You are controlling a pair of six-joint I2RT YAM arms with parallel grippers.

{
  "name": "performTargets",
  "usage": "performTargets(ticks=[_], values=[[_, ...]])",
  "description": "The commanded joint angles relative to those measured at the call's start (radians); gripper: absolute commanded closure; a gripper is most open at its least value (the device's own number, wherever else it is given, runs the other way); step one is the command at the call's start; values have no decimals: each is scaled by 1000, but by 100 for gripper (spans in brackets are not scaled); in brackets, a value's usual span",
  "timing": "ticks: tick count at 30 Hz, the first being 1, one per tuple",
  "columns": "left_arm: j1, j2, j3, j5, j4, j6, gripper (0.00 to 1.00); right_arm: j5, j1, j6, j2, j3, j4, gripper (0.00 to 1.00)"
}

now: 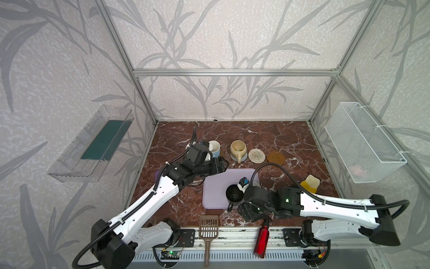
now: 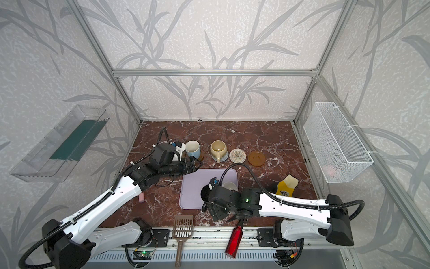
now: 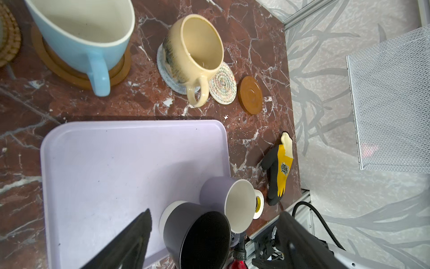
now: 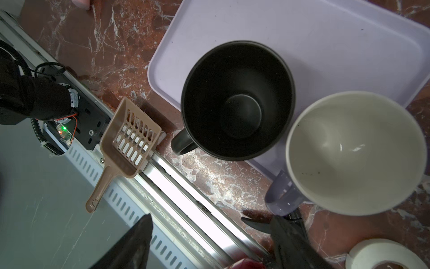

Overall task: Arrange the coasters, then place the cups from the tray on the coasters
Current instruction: 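Move right gripper over the black mug while left gripper draws back toward tray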

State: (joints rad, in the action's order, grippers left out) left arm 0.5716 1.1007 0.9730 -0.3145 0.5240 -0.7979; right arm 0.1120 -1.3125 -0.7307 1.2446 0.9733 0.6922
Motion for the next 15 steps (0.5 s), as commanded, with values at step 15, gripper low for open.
performTargets(ticks=[15], values=[[-33, -97, -99, 48, 165, 62, 15, 55, -47, -64, 249, 162, 1, 19]])
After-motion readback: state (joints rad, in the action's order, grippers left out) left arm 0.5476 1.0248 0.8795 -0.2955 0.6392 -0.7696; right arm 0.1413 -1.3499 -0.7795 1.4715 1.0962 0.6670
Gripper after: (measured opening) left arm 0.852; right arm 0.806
